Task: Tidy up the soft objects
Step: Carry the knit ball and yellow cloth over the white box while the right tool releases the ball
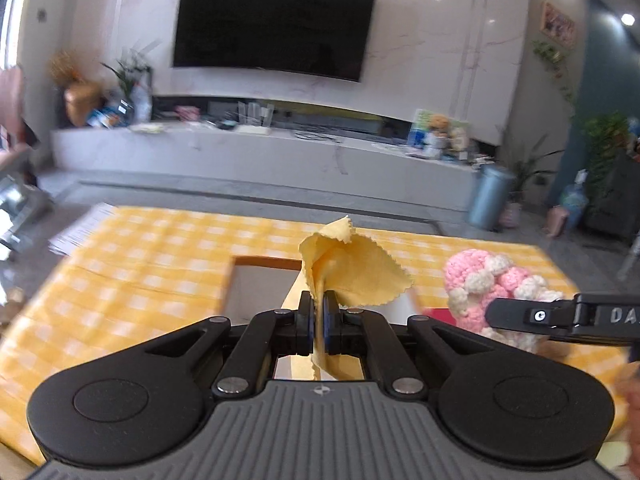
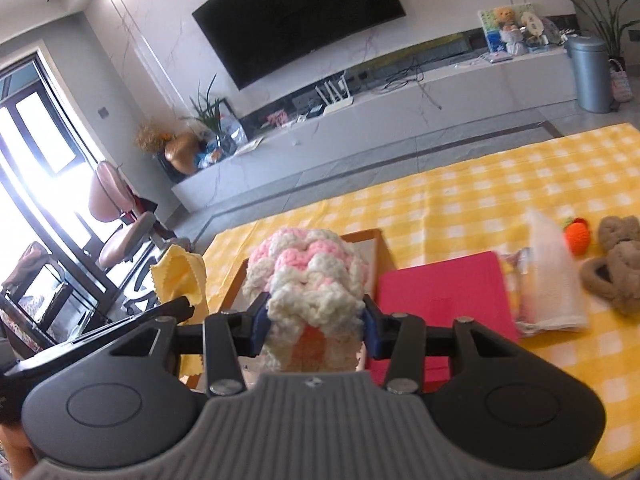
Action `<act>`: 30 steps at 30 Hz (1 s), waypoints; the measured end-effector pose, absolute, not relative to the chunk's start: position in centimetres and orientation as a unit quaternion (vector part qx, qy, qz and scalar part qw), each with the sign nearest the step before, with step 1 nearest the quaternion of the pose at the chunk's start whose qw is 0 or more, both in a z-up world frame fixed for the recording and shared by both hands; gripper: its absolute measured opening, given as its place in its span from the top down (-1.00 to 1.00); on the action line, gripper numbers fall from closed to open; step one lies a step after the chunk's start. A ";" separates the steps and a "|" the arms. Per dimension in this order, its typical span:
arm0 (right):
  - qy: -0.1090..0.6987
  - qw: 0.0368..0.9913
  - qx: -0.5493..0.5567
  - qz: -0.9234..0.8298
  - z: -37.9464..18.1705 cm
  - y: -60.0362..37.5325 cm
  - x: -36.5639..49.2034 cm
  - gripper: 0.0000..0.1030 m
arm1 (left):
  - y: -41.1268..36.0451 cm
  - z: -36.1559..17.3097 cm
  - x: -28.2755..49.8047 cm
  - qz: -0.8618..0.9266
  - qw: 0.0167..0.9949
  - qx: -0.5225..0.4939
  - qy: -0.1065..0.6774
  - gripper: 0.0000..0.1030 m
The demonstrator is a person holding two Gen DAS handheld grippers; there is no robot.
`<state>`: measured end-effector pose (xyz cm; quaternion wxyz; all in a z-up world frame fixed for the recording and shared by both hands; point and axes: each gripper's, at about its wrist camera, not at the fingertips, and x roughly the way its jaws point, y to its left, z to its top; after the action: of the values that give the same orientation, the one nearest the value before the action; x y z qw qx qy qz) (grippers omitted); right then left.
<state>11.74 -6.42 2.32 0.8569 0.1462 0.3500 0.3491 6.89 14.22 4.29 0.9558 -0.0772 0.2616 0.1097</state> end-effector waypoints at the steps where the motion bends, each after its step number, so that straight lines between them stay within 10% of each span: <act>1: 0.359 0.854 0.142 0.350 1.9 -5.1 11.9 0.11 | 14.7 4.0 7.2 0.123 0.954 -0.075 0.262 0.91; 17: 0.421 0.842 -0.019 0.337 -4.8 11.6 15.0 0.10 | 22.5 1.4 5.6 0.108 0.936 -0.193 0.274 0.91; 22: 0.406 0.831 -0.050 0.377 -4.7 12.5 13.6 -0.47 | 22.7 1.4 5.6 0.102 0.933 -0.208 0.276 0.91; 30: 0.351 0.852 -0.095 0.376 -0.7 7.7 11.8 -0.64 | 21.1 2.2 5.8 0.083 0.939 -0.199 0.269 0.91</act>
<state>11.76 7.74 -0.70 0.8523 -0.0949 0.3507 0.3762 5.85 21.14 2.20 0.9387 -0.1992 0.2687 0.0829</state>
